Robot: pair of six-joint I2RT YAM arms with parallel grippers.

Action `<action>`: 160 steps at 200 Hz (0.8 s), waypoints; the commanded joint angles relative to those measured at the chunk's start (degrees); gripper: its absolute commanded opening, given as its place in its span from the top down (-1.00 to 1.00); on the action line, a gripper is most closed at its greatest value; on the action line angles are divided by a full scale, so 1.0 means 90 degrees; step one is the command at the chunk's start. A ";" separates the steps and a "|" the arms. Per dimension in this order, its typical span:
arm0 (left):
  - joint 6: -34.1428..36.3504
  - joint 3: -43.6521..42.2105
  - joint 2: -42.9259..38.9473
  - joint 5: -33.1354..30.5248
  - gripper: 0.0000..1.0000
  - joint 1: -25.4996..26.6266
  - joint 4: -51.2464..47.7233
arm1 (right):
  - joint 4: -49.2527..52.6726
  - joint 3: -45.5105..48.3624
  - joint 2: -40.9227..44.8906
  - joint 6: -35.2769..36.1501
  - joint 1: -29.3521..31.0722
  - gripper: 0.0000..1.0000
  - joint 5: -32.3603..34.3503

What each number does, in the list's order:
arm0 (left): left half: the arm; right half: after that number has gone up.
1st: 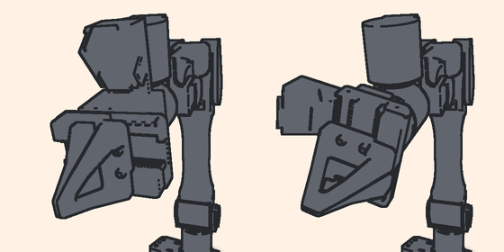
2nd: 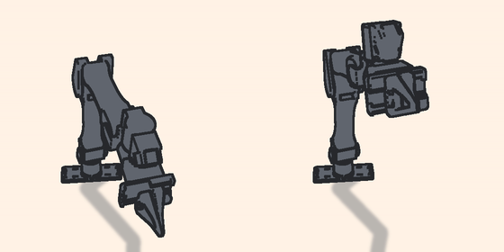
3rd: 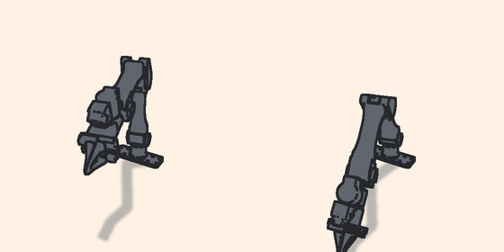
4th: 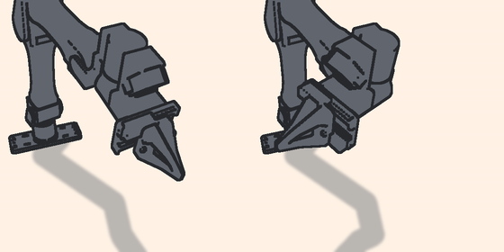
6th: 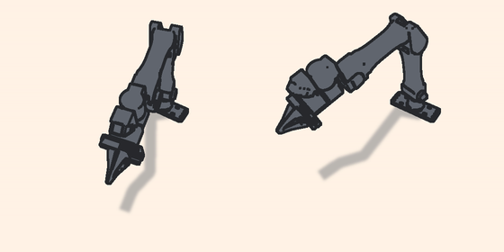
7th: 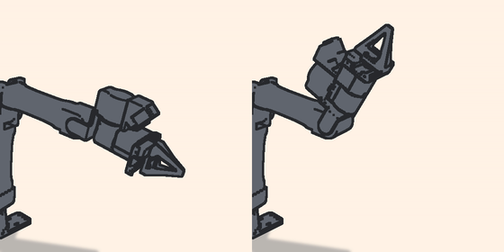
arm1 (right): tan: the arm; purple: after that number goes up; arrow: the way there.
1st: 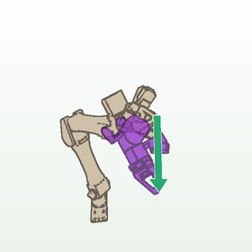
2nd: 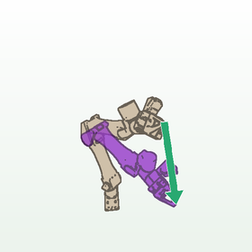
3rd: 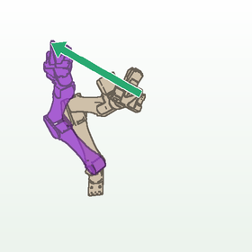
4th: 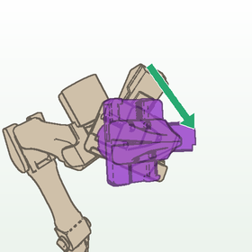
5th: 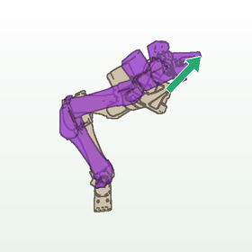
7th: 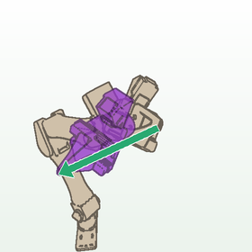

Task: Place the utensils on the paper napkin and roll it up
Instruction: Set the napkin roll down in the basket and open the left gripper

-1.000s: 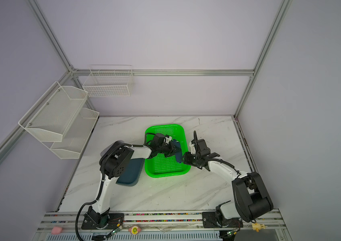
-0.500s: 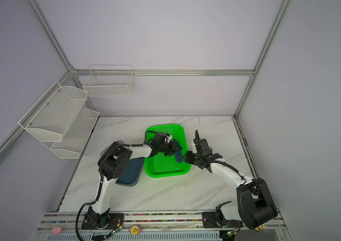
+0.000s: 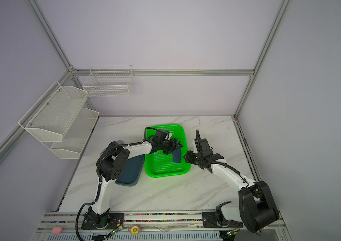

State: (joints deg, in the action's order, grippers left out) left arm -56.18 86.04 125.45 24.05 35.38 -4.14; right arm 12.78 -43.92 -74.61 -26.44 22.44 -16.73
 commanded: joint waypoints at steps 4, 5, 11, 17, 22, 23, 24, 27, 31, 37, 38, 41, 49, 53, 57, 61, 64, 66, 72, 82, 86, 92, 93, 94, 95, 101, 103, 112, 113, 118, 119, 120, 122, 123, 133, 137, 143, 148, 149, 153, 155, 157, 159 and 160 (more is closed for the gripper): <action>0.0196 0.0193 -0.0177 -0.0489 -0.52 0.0024 -0.0912 | 0.0189 -0.0168 0.0144 -0.0002 -0.0022 0.09 0.0121; 0.0202 0.0194 -0.0178 -0.0497 -0.52 0.0024 -0.0924 | 0.0191 -0.0173 0.0140 -0.0002 -0.0022 0.09 0.0126; 0.0216 0.0192 -0.0211 -0.0541 -0.54 0.0017 -0.0970 | 0.0206 -0.0181 0.0141 -0.0002 -0.0026 0.09 0.0121; 0.0226 0.0187 -0.0248 -0.0570 -0.55 0.0022 -0.1001 | 0.0216 -0.0178 0.0162 -0.0002 -0.0022 0.09 0.0126; 0.0239 0.0178 -0.0273 -0.0615 -0.55 0.0020 -0.1031 | 0.0221 -0.0178 0.0176 -0.0002 -0.0023 0.09 0.0135; 0.0238 0.0177 -0.0290 -0.0623 -0.56 0.0022 -0.1032 | 0.0221 -0.0178 0.0175 -0.0002 -0.0023 0.09 0.0138; 0.0237 0.0172 -0.0298 -0.0637 -0.56 0.0023 -0.1043 | 0.0221 -0.0178 0.0175 -0.0007 -0.0022 0.09 0.0139; 0.0245 0.0160 -0.0319 -0.0663 -0.57 0.0024 -0.1062 | 0.0228 -0.0178 0.0182 -0.0003 -0.0022 0.09 0.0144; 0.0246 0.0141 -0.0364 -0.0712 -0.58 0.0024 -0.1089 | 0.0231 -0.0178 0.0196 -0.0002 -0.0022 0.09 0.0141; 0.0256 0.0110 -0.0416 -0.0776 -0.59 0.0024 -0.1110 | 0.0238 -0.0180 0.0213 -0.0003 -0.0023 0.09 0.0155; 0.0261 0.0104 -0.0419 -0.0787 -0.59 0.0024 -0.1116 | 0.0239 -0.0179 0.0213 -0.0003 -0.0028 0.09 0.0153; 0.0270 0.0092 -0.0441 -0.0810 -0.62 0.0024 -0.1136 | 0.0241 -0.0176 0.0220 -0.0002 -0.0027 0.09 0.0159; 0.0302 0.0074 -0.0520 -0.0845 -0.65 0.0024 -0.1180 | 0.0250 -0.0179 0.0229 -0.0003 -0.0030 0.09 0.0160; 0.0305 0.0062 -0.0544 -0.0860 -0.69 0.0017 -0.1195 | 0.0250 -0.0178 0.0228 -0.0011 -0.0023 0.08 0.0160; 0.0305 0.0051 -0.0572 -0.0853 -0.70 0.0024 -0.1205 | 0.0250 -0.0176 0.0229 -0.0012 -0.0030 0.08 0.0162; 0.0315 0.0041 -0.0606 -0.0853 -0.71 0.0024 -0.1206 | 0.0250 -0.0169 0.0228 -0.0012 -0.0025 0.08 0.0167; 0.0315 0.0031 -0.0617 -0.0850 -0.71 0.0023 -0.1202 | 0.0246 -0.0165 0.0231 -0.0012 -0.0025 0.08 0.0169; 0.0315 0.0025 -0.0628 -0.0847 -0.71 0.0031 -0.1215 | 0.0242 -0.0168 0.0228 -0.0017 -0.0030 0.08 0.0170; 0.0314 0.0014 -0.0660 -0.0842 -0.71 0.0034 -0.1218 | 0.0241 -0.0169 0.0221 -0.0021 -0.0025 0.08 0.0171; 0.0315 -0.0010 -0.0708 -0.0803 -0.71 0.0053 -0.1238 | 0.0224 -0.0169 0.0199 0.0005 -0.0024 0.09 0.0119; 0.0315 -0.0032 -0.0729 -0.0789 -0.71 0.0061 -0.1239 | 0.0209 -0.0169 0.0175 0.0024 -0.0024 0.09 0.0072; 0.0305 -0.0069 -0.0761 -0.0779 -0.71 0.0073 -0.1233 | 0.0179 -0.0169 0.0153 0.0060 -0.0030 0.09 -0.0008; 0.0305 -0.0078 -0.0768 -0.0779 -0.71 0.0078 -0.1231 | 0.0176 -0.0169 0.0144 0.0063 -0.0026 0.09 -0.0017; 0.0305 -0.0088 -0.0771 -0.0783 -0.71 0.0080 -0.1230 | 0.0174 -0.0169 0.0145 0.0074 -0.0024 0.09 -0.0031; 0.0305 -0.0097 -0.0778 -0.0786 -0.71 0.0082 -0.1230 | 0.0173 -0.0169 0.0135 0.0080 -0.0028 0.09 -0.0053; 0.0305 -0.0134 -0.0810 -0.0787 -0.71 0.0100 -0.1239 | 0.0154 -0.0175 0.0110 0.0126 -0.0022 0.09 -0.0157; 0.0305 -0.0148 -0.0820 -0.0795 -0.71 0.0117 -0.1239 | 0.0146 -0.0180 0.0095 0.0140 -0.0022 0.10 -0.0185; 0.0286 -0.0193 -0.0848 -0.0783 -0.70 0.0139 -0.1228 | 0.0153 -0.0178 0.0036 0.0160 -0.0023 0.09 -0.0259; 0.0281 -0.0194 -0.0850 -0.0781 -0.70 0.0140 -0.1224 | 0.0153 -0.0178 0.0032 0.0162 -0.0023 0.10 -0.0260; 0.0267 -0.0207 -0.0843 -0.0761 -0.69 0.0146 -0.1224 | 0.0162 -0.0171 0.0018 0.0164 -0.0023 0.10 -0.0270; 0.0267 -0.0215 -0.0848 -0.0765 -0.69 0.0154 -0.1227 | 0.0162 -0.0165 0.0013 0.0164 -0.0023 0.10 -0.0275; 0.0261 -0.0220 -0.0841 -0.0757 -0.69 0.0157 -0.1228 | 0.0162 -0.0167 0.0016 0.0164 -0.0023 0.10 -0.0282; 0.0258 -0.0221 -0.0835 -0.0756 -0.69 0.0160 -0.1224 | 0.0155 -0.0168 0.0008 0.0171 -0.0022 0.10 -0.0290; 0.0252 -0.0222 -0.0839 -0.0752 -0.69 0.0166 -0.1227 | 0.0154 -0.0164 0.0008 0.0172 -0.0022 0.10 -0.0299; 0.0220 -0.0243 -0.0788 -0.0727 -0.69 0.0185 -0.1226 | 0.0134 -0.0137 -0.0014 0.0211 -0.0023 0.10 -0.0356; 0.0198 -0.0244 -0.0768 -0.0708 -0.68 0.0198 -0.1221 | 0.0129 -0.0139 -0.0030 0.0221 -0.0027 0.10 -0.0392; 0.0156 -0.0250 -0.0728 -0.0680 -0.67 0.0209 -0.1219 | 0.0142 -0.0151 -0.0052 0.0238 -0.0025 0.10 -0.0425; 0.0126 -0.0251 -0.0685 -0.0657 -0.66 0.0219 -0.1202 | 0.0175 -0.0158 -0.0060 0.0276 -0.0025 0.09 -0.0426; 0.0123 -0.0252 -0.0681 -0.0654 -0.66 0.0224 -0.1206 | 0.0175 -0.0158 -0.0060 0.0276 -0.0025 0.09 -0.0426; 0.0103 -0.0261 -0.0654 -0.0640 -0.66 0.0228 -0.1193 | 0.0198 -0.0159 -0.0074 0.0303 -0.0022 0.09 -0.0426; 0.0091 -0.0263 -0.0644 -0.0636 -0.66 0.0236 -0.1191 | 0.0201 -0.0159 -0.0075 0.0309 -0.0022 0.09 -0.0426; 0.0083 -0.0263 -0.0630 -0.0621 -0.66 0.0239 -0.1178 | 0.0210 -0.0159 -0.0071 0.0310 -0.0025 0.09 -0.0419; 0.0079 -0.0258 -0.0621 -0.0614 -0.65 0.0244 -0.1168 | 0.0216 -0.0159 -0.0071 0.0310 -0.0028 0.09 -0.0418; 0.0075 -0.0256 -0.0620 -0.0613 -0.65 0.0247 -0.1164 | 0.0218 -0.0159 -0.0075 0.0310 -0.0025 0.09 -0.0412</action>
State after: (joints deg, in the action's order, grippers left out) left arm -54.65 85.60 121.03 17.67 36.88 -14.76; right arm 13.56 -44.16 -74.54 -25.32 22.33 -19.05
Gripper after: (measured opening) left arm 0.830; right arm 0.453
